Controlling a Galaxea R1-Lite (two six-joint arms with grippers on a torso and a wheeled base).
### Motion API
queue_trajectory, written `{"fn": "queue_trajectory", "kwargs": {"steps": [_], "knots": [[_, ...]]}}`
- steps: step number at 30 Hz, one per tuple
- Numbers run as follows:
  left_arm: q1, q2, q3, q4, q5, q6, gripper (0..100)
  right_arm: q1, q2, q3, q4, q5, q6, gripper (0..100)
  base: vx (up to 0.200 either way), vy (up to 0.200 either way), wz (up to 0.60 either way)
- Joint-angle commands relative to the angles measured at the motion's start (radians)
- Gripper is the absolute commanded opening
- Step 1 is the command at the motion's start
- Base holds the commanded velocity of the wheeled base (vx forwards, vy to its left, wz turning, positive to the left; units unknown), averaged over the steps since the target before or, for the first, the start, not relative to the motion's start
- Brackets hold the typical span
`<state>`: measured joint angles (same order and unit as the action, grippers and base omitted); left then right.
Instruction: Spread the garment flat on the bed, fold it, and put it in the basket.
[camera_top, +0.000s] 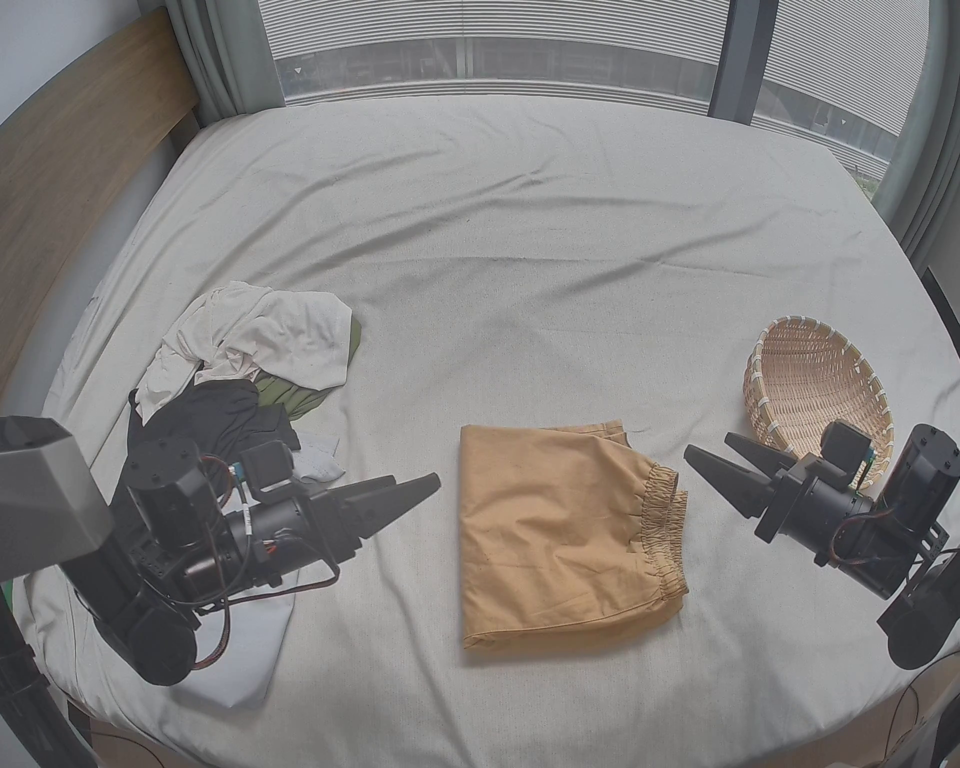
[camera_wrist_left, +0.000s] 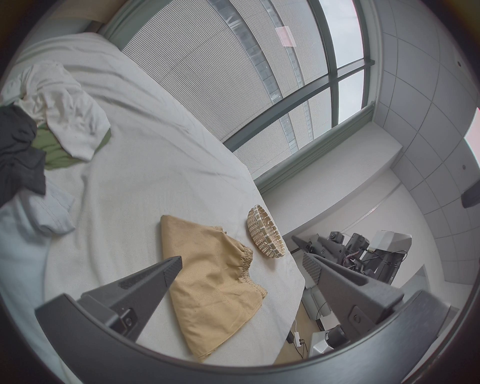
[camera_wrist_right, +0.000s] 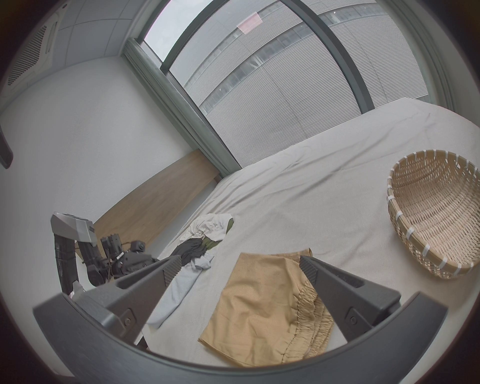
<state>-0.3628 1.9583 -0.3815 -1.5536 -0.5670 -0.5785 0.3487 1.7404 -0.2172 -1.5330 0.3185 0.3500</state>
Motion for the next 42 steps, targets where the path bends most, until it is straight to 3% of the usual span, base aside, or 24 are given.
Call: {"fn": "queue_trajectory", "kwargs": {"steps": [1, 8, 25, 42], "knots": [[0.061, -0.059, 0.018, 0.000, -0.008, 0.048, 100, -0.008, 0.025, 0.032, 0.002, 0.001, -0.016, 100, 0.000, 0.000, 0.00], [0.139, -0.055, 0.052, 0.000, -0.059, 0.126, 100, -0.040, 0.146, 0.101, -0.004, 0.002, -0.089, 100, 0.000, 0.000, 0.00], [0.157, -0.016, 0.138, 0.000, -0.071, 0.263, 100, -0.040, 0.307, 0.179, -0.004, 0.002, -0.108, 100, 0.000, 0.000, 0.00], [0.165, -0.018, 0.142, 0.000, -0.085, 0.273, 100, -0.037, 0.416, 0.151, -0.006, 0.008, -0.101, 100, 0.000, 0.000, 0.00]]}}
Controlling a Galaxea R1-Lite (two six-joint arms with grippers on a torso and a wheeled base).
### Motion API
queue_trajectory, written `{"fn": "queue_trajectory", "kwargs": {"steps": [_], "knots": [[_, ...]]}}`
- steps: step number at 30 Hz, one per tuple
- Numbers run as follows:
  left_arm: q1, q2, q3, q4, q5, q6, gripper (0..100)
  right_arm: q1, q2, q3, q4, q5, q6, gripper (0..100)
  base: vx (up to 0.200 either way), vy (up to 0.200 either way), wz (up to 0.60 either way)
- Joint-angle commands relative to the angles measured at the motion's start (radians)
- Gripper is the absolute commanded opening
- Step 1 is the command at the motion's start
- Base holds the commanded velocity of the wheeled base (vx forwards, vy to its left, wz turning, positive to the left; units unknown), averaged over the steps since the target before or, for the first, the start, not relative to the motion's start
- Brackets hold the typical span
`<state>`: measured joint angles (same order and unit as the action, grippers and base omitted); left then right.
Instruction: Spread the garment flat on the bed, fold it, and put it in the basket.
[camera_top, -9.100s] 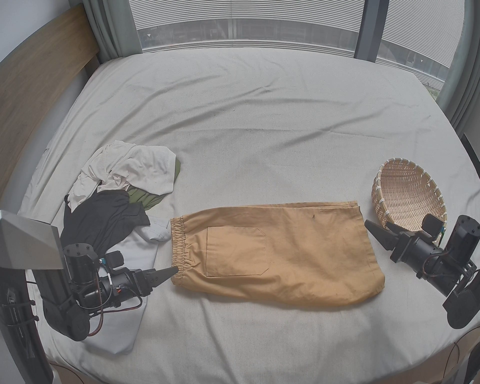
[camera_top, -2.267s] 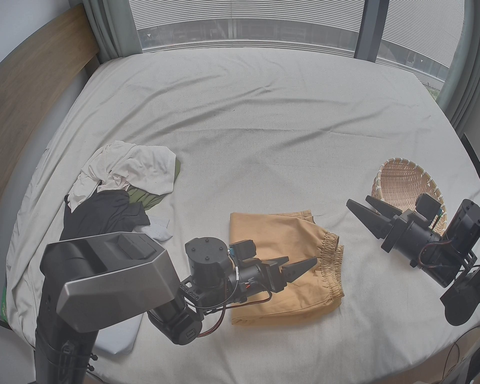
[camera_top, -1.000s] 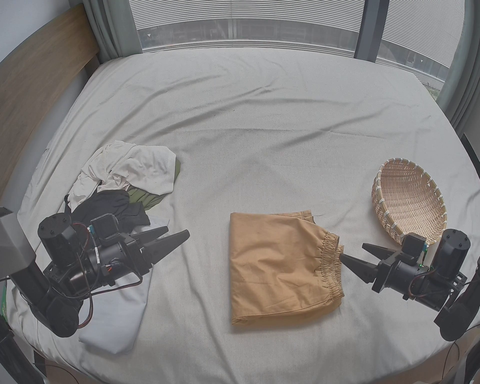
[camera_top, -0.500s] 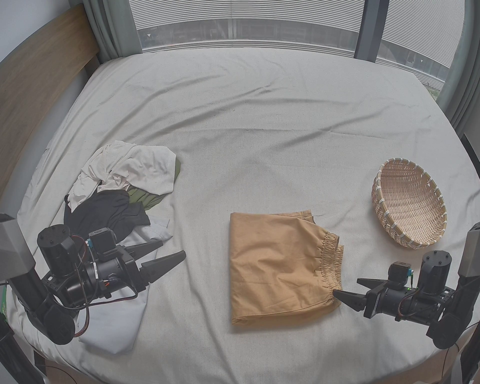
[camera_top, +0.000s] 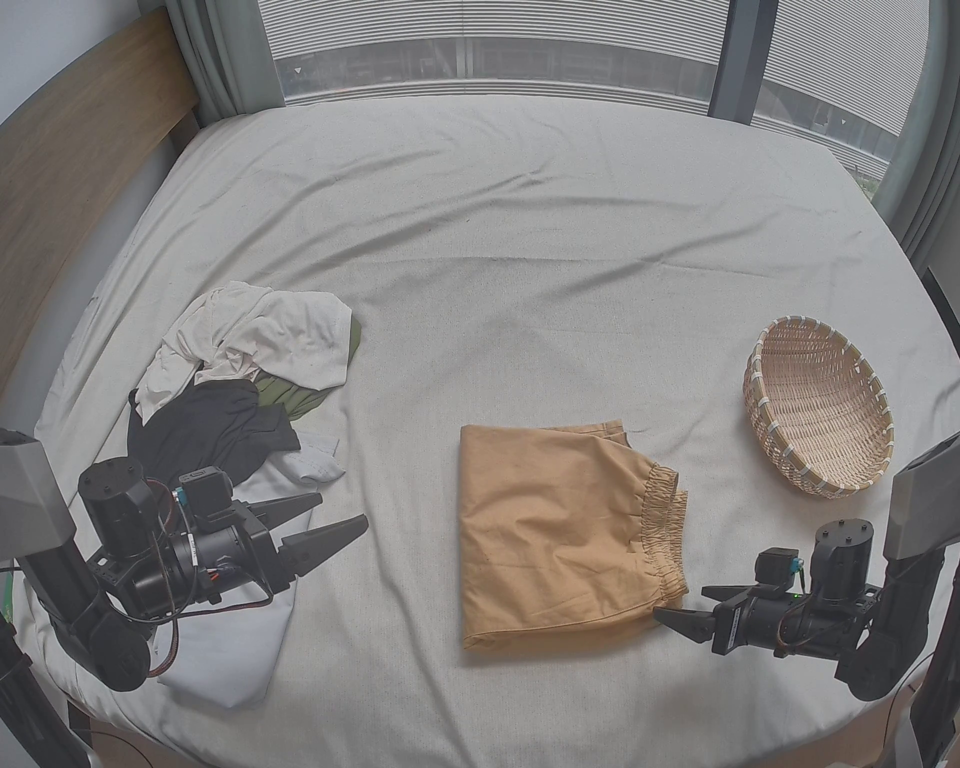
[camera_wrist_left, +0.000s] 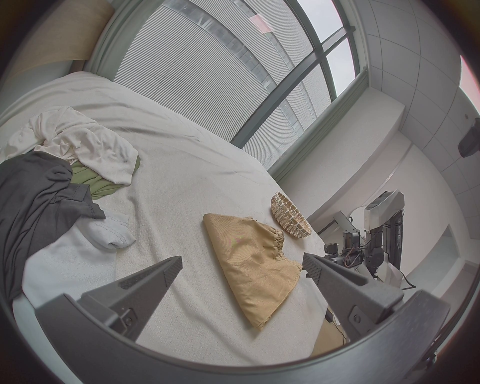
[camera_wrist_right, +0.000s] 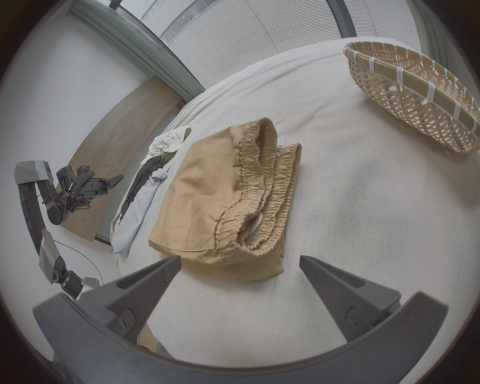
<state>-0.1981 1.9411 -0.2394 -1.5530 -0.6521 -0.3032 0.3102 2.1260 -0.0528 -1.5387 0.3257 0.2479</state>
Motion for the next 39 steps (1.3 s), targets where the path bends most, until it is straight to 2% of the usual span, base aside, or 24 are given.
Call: {"fn": "queue_trajectory", "kwargs": {"steps": [1, 10, 19, 29, 39], "knots": [[0.000, -0.002, 0.000, -0.001, 0.000, -0.002, 100, 0.001, 0.034, -0.016, 0.000, -0.001, 0.002, 100, 0.000, 0.000, 0.00], [0.000, -0.005, 0.000, -0.001, 0.000, -0.001, 100, 0.001, 0.057, -0.041, 0.000, 0.001, 0.014, 100, 0.000, 0.000, 0.00], [0.000, -0.021, 0.003, -0.001, 0.002, -0.001, 100, 0.012, 0.068, -0.071, 0.000, 0.003, 0.085, 100, 0.000, 0.000, 0.00], [0.000, -0.031, 0.006, -0.001, 0.002, -0.002, 100, 0.013, 0.127, -0.114, 0.000, 0.003, 0.088, 100, 0.000, 0.000, 0.00], [0.000, -0.033, 0.008, -0.001, 0.002, -0.001, 100, 0.072, 0.134, -0.170, -0.001, 0.001, 0.103, 100, 0.000, 0.000, 0.00]]}}
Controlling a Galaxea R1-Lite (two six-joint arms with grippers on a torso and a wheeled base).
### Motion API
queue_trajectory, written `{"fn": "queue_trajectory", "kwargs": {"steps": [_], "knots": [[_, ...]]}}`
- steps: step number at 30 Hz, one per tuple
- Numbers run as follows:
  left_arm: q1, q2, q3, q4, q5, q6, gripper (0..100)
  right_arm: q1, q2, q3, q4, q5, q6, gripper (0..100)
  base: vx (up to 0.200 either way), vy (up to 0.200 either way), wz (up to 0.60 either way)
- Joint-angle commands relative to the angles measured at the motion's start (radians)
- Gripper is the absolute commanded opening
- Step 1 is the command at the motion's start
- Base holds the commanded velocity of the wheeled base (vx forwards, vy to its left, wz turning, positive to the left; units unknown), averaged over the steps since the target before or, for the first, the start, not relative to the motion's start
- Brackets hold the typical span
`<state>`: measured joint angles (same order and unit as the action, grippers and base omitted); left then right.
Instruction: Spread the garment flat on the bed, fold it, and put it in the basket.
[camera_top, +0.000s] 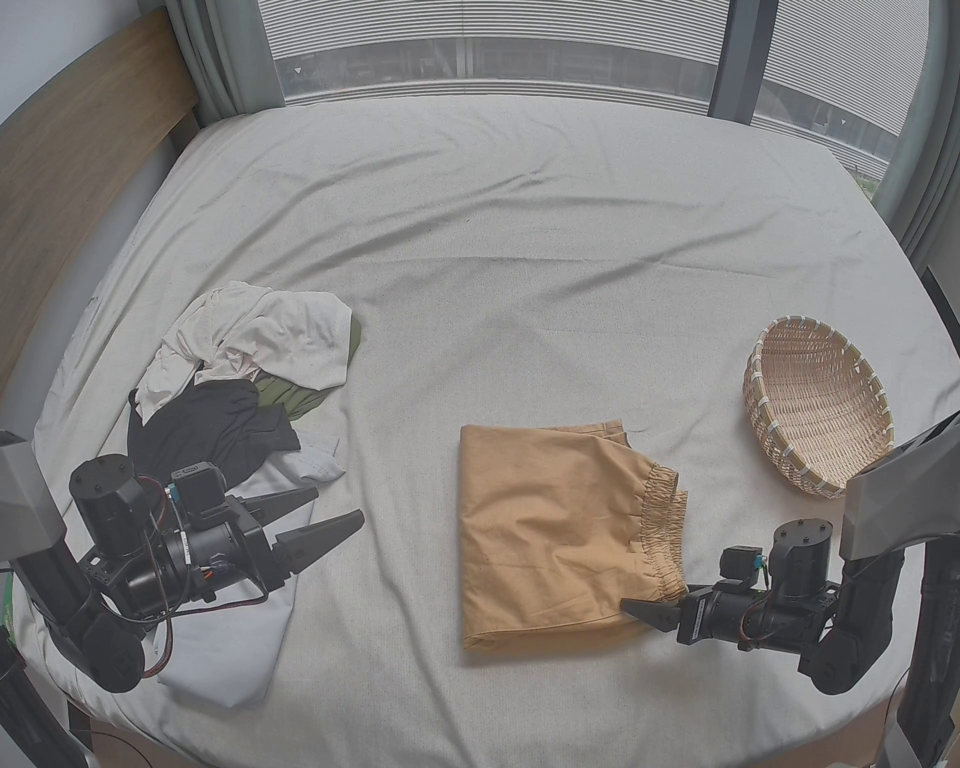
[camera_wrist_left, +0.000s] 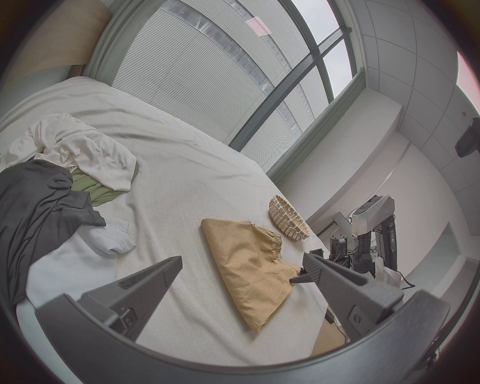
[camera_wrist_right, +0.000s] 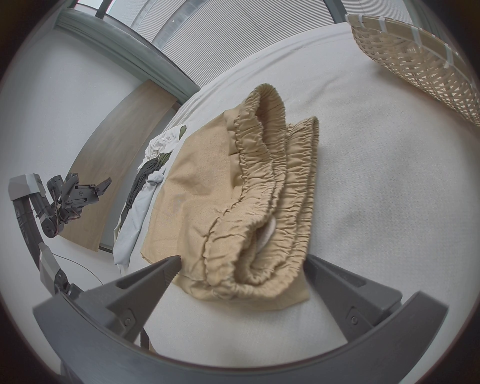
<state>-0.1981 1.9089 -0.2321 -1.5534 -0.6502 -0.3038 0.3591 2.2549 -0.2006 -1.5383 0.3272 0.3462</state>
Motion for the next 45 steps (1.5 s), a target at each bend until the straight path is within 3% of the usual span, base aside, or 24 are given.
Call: {"fn": "queue_trajectory", "kwargs": {"steps": [1, 10, 11, 27, 45], "knots": [[0.000, -0.005, 0.000, -0.001, 0.000, 0.000, 100, 0.034, 0.003, -0.028, -0.002, 0.000, 0.016, 100, 0.000, 0.000, 0.00], [0.000, -0.011, 0.004, -0.001, -0.002, -0.001, 100, 0.035, 0.003, -0.045, -0.002, -0.002, 0.025, 100, 0.000, 0.000, 0.00], [0.000, -0.011, 0.004, -0.001, -0.002, -0.001, 100, 0.035, 0.003, -0.045, -0.002, 0.000, 0.025, 0, 0.000, 0.000, 0.00], [0.000, -0.008, 0.007, -0.001, 0.000, -0.001, 100, 0.046, -0.014, -0.043, -0.003, -0.002, 0.025, 0, 0.000, 0.000, 0.00], [0.000, -0.002, 0.010, -0.001, 0.000, 0.000, 100, 0.173, -0.314, -0.023, -0.002, -0.002, 0.025, 0, 0.000, 0.000, 0.00]]}}
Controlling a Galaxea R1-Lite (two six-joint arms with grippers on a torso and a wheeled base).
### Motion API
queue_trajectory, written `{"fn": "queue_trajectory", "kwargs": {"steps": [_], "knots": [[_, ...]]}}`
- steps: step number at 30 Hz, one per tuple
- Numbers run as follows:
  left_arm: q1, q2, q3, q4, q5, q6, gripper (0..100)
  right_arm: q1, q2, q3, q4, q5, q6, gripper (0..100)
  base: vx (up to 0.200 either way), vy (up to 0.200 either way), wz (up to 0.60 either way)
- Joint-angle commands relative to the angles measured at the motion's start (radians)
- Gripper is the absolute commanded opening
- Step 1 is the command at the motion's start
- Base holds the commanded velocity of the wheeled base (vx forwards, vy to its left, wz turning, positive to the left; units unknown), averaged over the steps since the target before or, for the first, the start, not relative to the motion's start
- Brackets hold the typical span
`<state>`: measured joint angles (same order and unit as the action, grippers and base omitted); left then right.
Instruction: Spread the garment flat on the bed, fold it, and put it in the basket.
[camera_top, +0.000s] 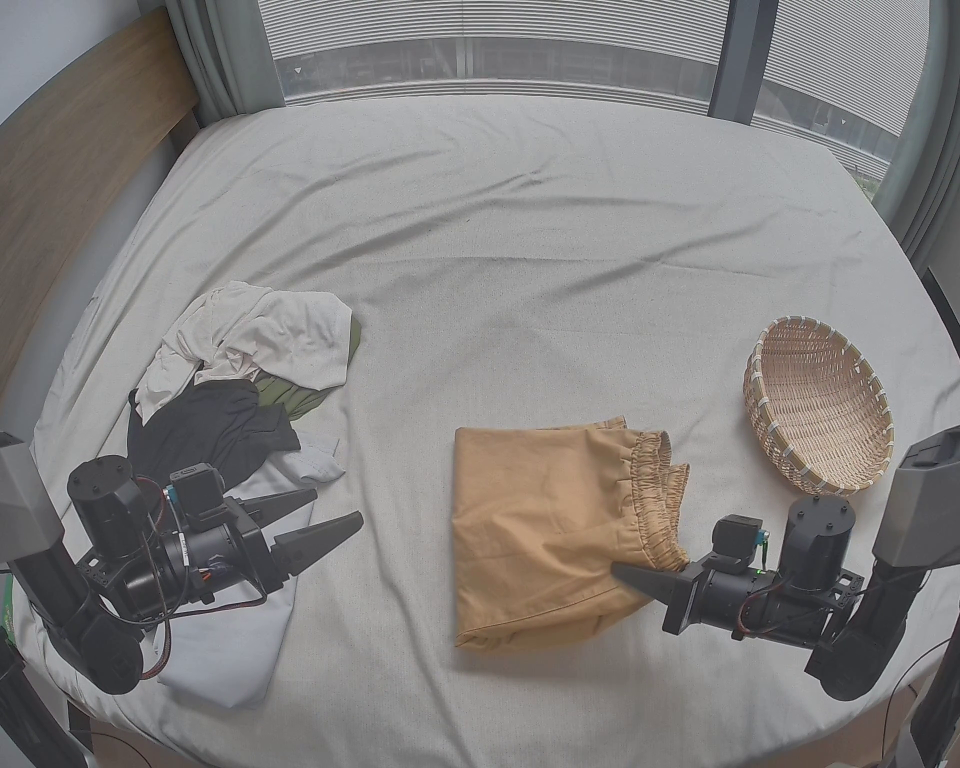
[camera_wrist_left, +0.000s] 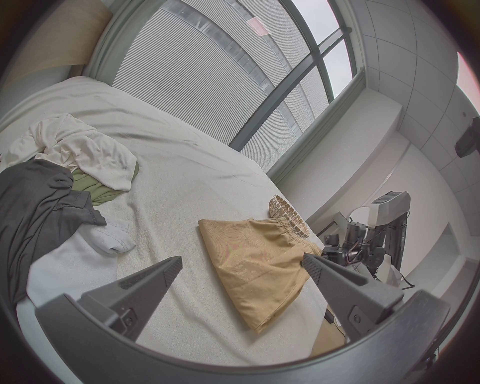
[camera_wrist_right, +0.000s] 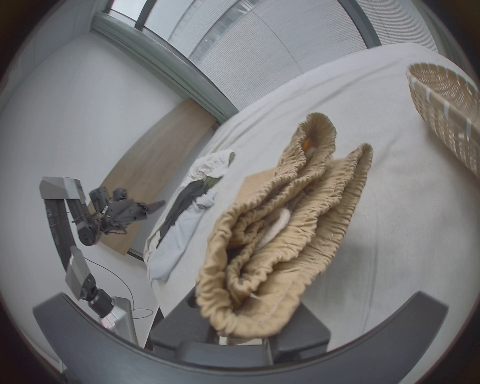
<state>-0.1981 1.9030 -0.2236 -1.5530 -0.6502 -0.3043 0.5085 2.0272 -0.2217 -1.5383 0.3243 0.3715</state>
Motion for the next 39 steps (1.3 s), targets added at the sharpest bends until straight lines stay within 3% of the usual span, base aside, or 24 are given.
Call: {"fn": "queue_trajectory", "kwargs": {"steps": [1, 9, 30, 36, 39], "knots": [[0.000, 0.004, 0.001, -0.001, 0.000, 0.001, 100, 0.024, -0.087, -0.002, -0.002, 0.001, 0.000, 0, 0.000, 0.000, 0.00], [0.000, 0.007, 0.001, -0.001, 0.000, 0.001, 100, 0.065, -0.182, -0.034, -0.002, 0.001, 0.000, 0, 0.000, 0.000, 0.00], [-0.001, 0.008, 0.009, -0.001, 0.001, 0.002, 100, 0.059, -0.271, -0.080, -0.002, 0.001, -0.003, 0, 0.000, 0.000, 0.00], [-0.001, 0.008, 0.009, -0.001, 0.001, 0.008, 100, 0.008, -0.321, -0.094, -0.002, 0.001, -0.016, 0, 0.000, 0.000, 0.00], [-0.001, 0.008, 0.009, -0.001, 0.001, 0.007, 100, -0.071, -0.349, -0.110, -0.002, 0.002, -0.043, 0, 0.000, 0.000, 0.00]]}}
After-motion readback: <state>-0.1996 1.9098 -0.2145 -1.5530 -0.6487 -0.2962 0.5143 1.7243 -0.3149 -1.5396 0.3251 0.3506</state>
